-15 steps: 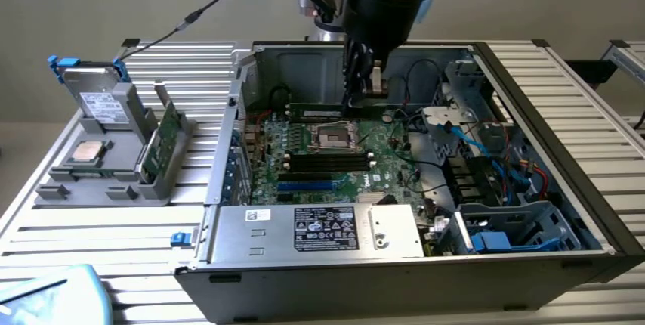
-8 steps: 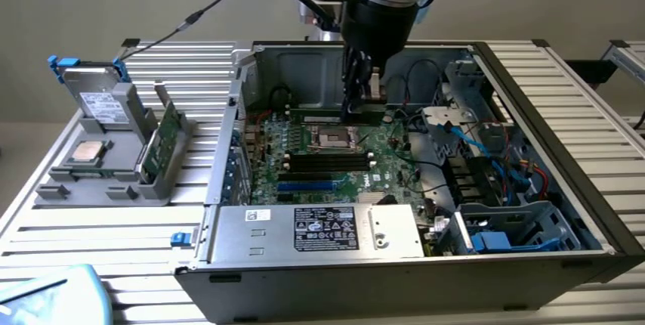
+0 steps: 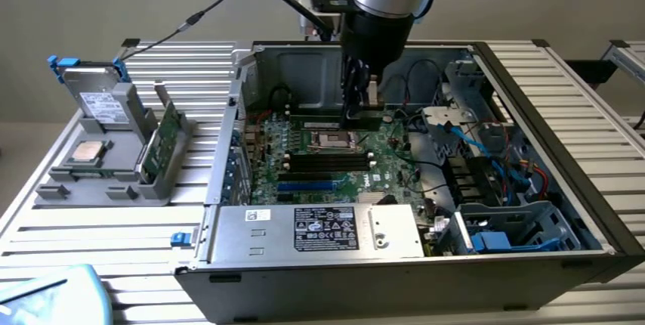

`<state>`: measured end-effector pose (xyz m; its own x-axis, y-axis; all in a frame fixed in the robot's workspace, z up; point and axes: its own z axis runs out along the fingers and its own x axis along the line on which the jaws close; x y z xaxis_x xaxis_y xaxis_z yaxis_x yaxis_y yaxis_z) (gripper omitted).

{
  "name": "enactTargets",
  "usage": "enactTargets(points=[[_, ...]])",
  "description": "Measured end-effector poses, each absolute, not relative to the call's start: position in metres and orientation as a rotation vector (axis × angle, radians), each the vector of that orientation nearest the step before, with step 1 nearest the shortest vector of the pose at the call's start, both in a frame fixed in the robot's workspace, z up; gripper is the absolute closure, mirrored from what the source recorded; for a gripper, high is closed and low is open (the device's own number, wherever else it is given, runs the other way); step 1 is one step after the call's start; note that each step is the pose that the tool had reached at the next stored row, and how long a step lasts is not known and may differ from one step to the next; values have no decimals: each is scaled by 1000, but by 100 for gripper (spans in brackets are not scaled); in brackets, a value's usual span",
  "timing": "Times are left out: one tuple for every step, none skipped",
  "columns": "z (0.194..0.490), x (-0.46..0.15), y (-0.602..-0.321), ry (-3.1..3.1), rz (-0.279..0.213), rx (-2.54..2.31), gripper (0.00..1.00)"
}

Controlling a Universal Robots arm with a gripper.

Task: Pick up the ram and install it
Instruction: 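Insert the ram into the slot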

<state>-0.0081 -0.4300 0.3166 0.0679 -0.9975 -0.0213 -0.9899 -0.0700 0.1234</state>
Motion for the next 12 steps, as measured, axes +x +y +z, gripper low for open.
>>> enactTargets(points=[[315,-8,-429,-2088,-152,2238,86],[313,-8,-429,-2088,-151,2238,86],[311,-8,-428,-2088,-151,2238,86],[309,-8,-428,-2088,-150,2238,86],[307,-8,-427,-2087,-150,2238,86],[306,-8,-427,-2087,-150,2237,86],[304,-8,-427,-2087,-150,2237,86],[302,-8,-427,-2087,-150,2238,86],[300,-7,-427,-2088,-149,2237,86],[298,-7,-427,-2088,-149,2237,86],[296,-6,-427,-2088,-149,2238,86],[295,-6,-427,-2088,-149,2238,86]])
